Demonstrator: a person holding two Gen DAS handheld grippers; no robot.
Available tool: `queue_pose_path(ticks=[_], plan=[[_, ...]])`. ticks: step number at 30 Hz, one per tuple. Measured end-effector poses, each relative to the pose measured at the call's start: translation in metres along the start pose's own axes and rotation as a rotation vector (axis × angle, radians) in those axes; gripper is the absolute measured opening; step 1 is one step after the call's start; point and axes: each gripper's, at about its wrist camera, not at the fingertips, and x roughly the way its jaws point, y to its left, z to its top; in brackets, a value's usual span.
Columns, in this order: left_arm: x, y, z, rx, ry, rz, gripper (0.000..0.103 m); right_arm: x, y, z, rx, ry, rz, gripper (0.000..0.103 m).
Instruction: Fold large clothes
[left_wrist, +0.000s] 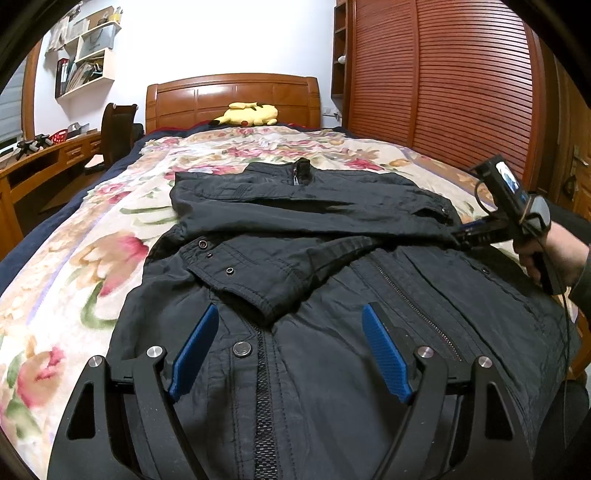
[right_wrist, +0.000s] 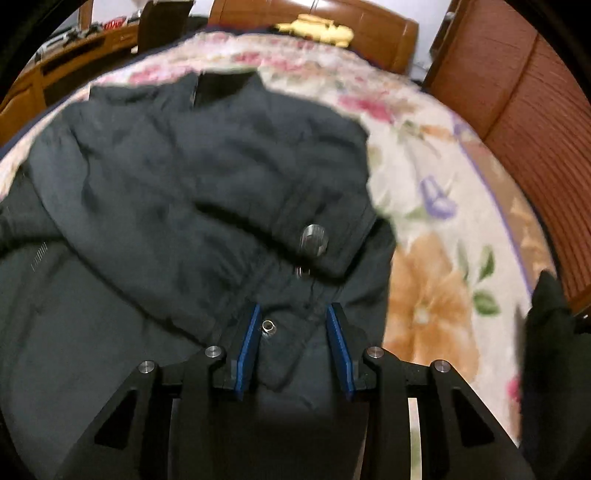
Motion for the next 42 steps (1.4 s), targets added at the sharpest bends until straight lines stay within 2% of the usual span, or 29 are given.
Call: queue_pose_path(ticks=[9,17,23,29,31,33,35,38,42], plan=[[-0.001,0.003,0.001,-0.008,0.002,-0.011,0.081,-0.030,-0.006,-0.026,0.037,-0.057,0.062,0.038],[-0.012,0.003,0.000,0.014,-0.008,0.000,0.081,-0.094,0.004,-0.084,0.030,-0.158,0.119,0.038],[-0.038,0.001,-0.017,0.017,-0.002,0.004,0.081,-0.137,0.006,-0.125,0.040,-0.218,0.136,0.039],[-0.078,0.008,-0.028,0.013,-0.001,-0.007,0.081,-0.164,0.001,-0.160,0.035,-0.250,0.113,0.039],[-0.090,0.014,-0.028,0.015,-0.008,0.004,0.081,-0.169,0.001,-0.168,0.033,-0.255,0.100,0.042],[-0.101,0.021,-0.029,0.031,-0.013,0.033,0.081,-0.174,0.000,-0.176,0.039,-0.262,0.092,0.055],[-0.110,0.029,-0.031,0.039,-0.010,0.067,0.081,-0.178,-0.002,-0.182,0.058,-0.260,0.097,0.062],[-0.121,0.046,-0.035,0.019,0.003,0.079,0.081,-0.182,0.001,-0.189,0.068,-0.249,0.092,0.062],[-0.121,0.065,-0.047,0.012,0.038,0.113,0.074,-0.183,0.004,-0.198,0.053,-0.233,0.099,0.062]])
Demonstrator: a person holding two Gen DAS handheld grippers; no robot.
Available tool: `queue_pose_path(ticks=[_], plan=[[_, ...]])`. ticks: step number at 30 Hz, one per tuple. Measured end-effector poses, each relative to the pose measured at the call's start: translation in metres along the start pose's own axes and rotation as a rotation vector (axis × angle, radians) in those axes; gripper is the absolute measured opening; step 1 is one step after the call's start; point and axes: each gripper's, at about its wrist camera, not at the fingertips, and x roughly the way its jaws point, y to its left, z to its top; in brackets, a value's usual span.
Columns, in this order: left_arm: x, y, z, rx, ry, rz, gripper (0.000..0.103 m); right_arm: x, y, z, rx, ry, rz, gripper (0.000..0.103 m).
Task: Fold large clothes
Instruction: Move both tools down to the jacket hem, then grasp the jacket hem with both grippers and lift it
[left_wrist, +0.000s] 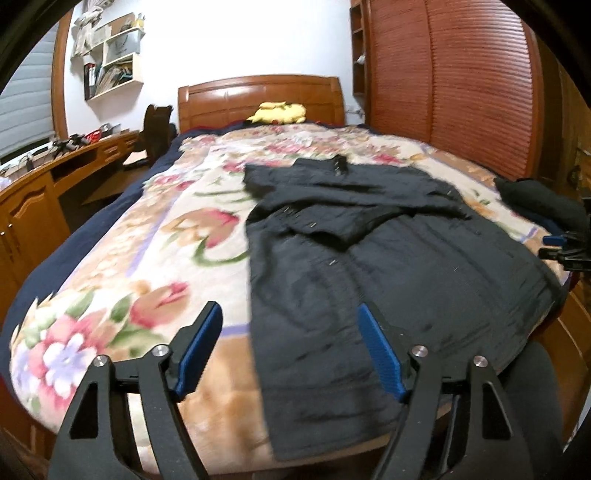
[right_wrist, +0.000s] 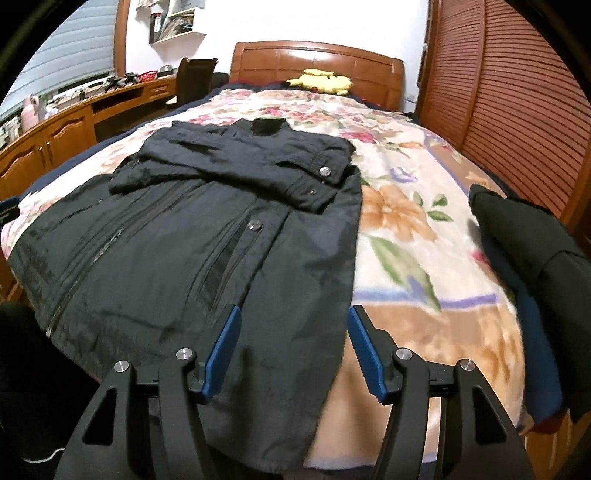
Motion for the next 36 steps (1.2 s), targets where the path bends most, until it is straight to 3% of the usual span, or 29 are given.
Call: queue_pose_path(ticks=[3,10,14,19,27,31,32,33,35,36], plan=[[0.009,0.010,-0.011,-0.020,0.042,-0.001,0.068,0.003,0.004,-0.002,-0.019,0.017,-0.011,0.062],[0.031,0.012,-0.036,-0.076,0.110,-0.053,0.067,0.009,0.006,-0.010,-0.025,0.045,-0.007,0.062],[0.029,0.011,-0.043,-0.089,0.105,-0.060,0.067,0.010,0.004,-0.015,-0.025,0.067,-0.024,0.062],[0.020,0.010,-0.047,-0.093,0.096,-0.085,0.056,0.011,-0.005,-0.017,0.012,0.091,0.009,0.063],[0.015,0.003,-0.056,-0.080,0.104,-0.096,0.055,0.008,-0.001,-0.027,-0.002,0.096,0.056,0.063],[0.012,-0.005,-0.054,-0.053,0.104,-0.090,0.035,0.010,-0.003,-0.029,0.013,0.088,0.074,0.063],[0.010,-0.006,-0.053,-0.048,0.100,-0.090,0.024,0.011,-0.003,-0.030,0.012,0.085,0.078,0.062],[0.007,-0.005,-0.051,-0.050,0.091,-0.091,0.012,0.010,-0.003,-0.030,0.009,0.080,0.084,0.056],[0.000,-0.006,-0.046,-0.053,0.065,-0.092,0.008,0.008,-0.002,-0.033,0.004,0.065,0.095,0.048],[-0.007,-0.007,-0.041,-0.051,0.042,-0.092,0.007,0.006,-0.001,-0.032,0.005,0.054,0.090,0.037]])
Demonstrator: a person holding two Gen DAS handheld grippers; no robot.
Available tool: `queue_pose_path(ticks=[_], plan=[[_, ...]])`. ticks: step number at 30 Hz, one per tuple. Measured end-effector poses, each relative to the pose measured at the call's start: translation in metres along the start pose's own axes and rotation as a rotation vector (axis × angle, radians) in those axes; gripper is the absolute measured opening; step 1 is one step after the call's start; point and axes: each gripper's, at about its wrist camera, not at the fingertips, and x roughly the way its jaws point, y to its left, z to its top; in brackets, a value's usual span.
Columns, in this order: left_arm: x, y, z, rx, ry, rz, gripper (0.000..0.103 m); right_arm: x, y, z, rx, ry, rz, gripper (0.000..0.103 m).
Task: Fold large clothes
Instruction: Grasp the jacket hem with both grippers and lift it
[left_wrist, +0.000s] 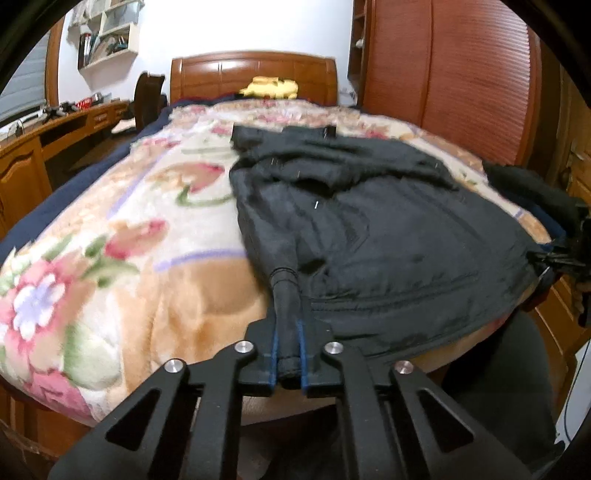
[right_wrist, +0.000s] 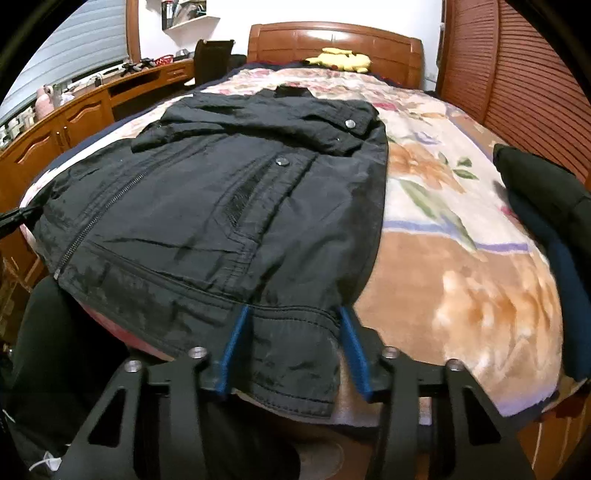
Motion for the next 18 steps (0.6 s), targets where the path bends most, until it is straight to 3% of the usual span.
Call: queue_pose_path(ticks=[3,5,10,18], plan=[[-0.021,-0.009,0.016,0.020,-0.076,0.002,0.007,-0.007,0.001,0.005,0.004,-0.039,0.016,0.019],[-0.035,-0.016,0.028,0.027,-0.126,-0.011,0.007,-0.016,0.003,0.009,-0.005,-0.080,0.013,0.016],[-0.066,-0.026,0.063,0.033,-0.230,-0.033,0.006,-0.062,0.003,0.029,0.014,-0.264,-0.009,0.013],[-0.102,-0.030,0.101,0.053,-0.348,-0.032,0.006,-0.119,-0.002,0.054,0.001,-0.388,-0.005,0.011]])
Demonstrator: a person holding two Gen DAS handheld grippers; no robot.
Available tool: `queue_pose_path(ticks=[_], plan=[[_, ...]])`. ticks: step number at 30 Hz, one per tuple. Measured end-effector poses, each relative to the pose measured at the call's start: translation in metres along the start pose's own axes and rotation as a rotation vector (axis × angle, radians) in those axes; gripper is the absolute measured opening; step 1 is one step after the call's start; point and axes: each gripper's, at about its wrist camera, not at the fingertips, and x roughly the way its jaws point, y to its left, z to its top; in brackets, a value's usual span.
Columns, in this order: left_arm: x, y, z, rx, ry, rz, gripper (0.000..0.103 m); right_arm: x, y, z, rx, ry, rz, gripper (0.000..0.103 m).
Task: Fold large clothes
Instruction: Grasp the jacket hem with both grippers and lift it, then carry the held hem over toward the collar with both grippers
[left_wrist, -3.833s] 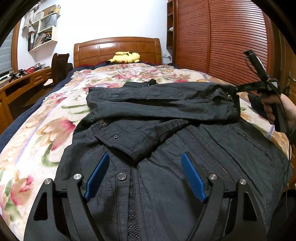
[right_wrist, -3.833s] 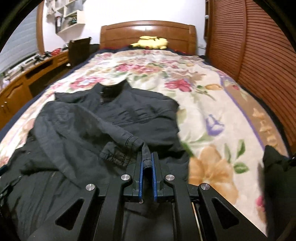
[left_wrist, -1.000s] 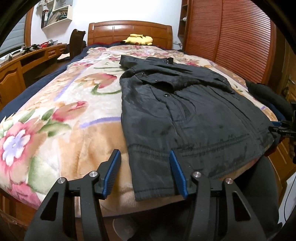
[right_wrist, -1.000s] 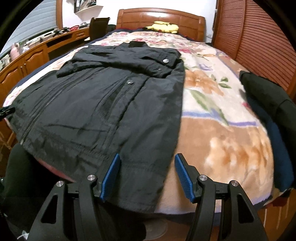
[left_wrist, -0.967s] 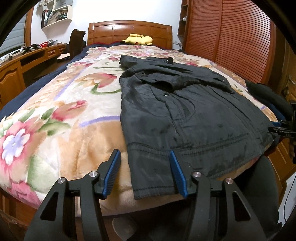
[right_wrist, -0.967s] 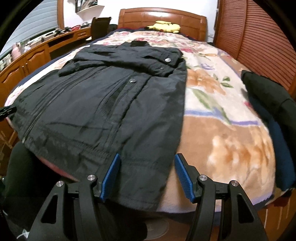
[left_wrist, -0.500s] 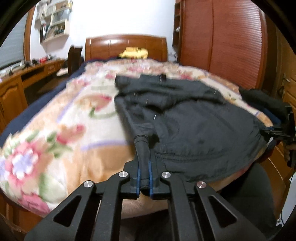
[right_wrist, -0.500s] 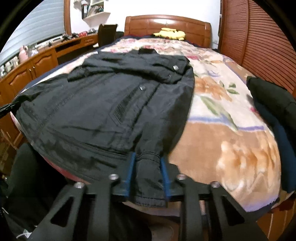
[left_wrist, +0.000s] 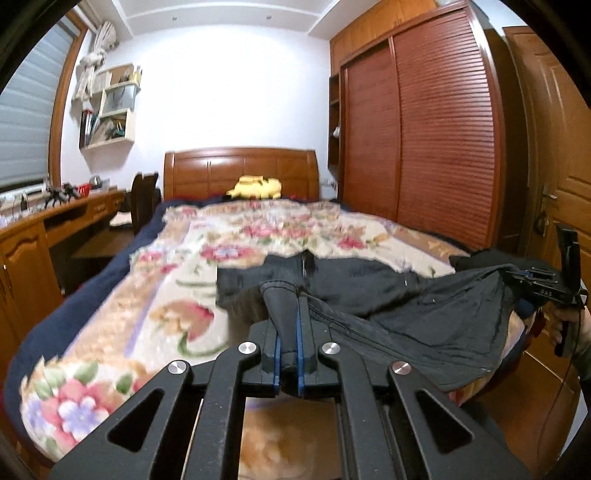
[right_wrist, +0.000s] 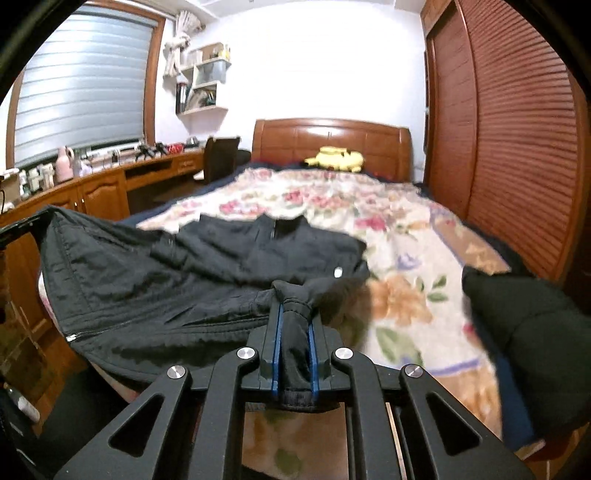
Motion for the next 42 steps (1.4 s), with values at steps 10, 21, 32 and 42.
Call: queue_pose_path(ticks=[10,21,32,42], plan=[[-0.041,-0.007,0.060,0.058,-0.133,-0.002,0.006,-0.071,-0.006,0.038,-0.013,-0.162,-0.046,0.011],[-0.089,-0.010,0.097,0.092,-0.243,-0.020,0.006,-0.121,0.001,0.066,-0.076,-0.279,-0.035,0.011],[-0.060,0.005,0.095,0.066,-0.191,0.017,0.006,-0.091,-0.009,0.058,-0.065,-0.261,-0.034,0.011],[0.066,0.029,0.016,0.035,0.103,0.088,0.006,0.061,-0.014,0.015,-0.009,-0.004,-0.022,0.011]])
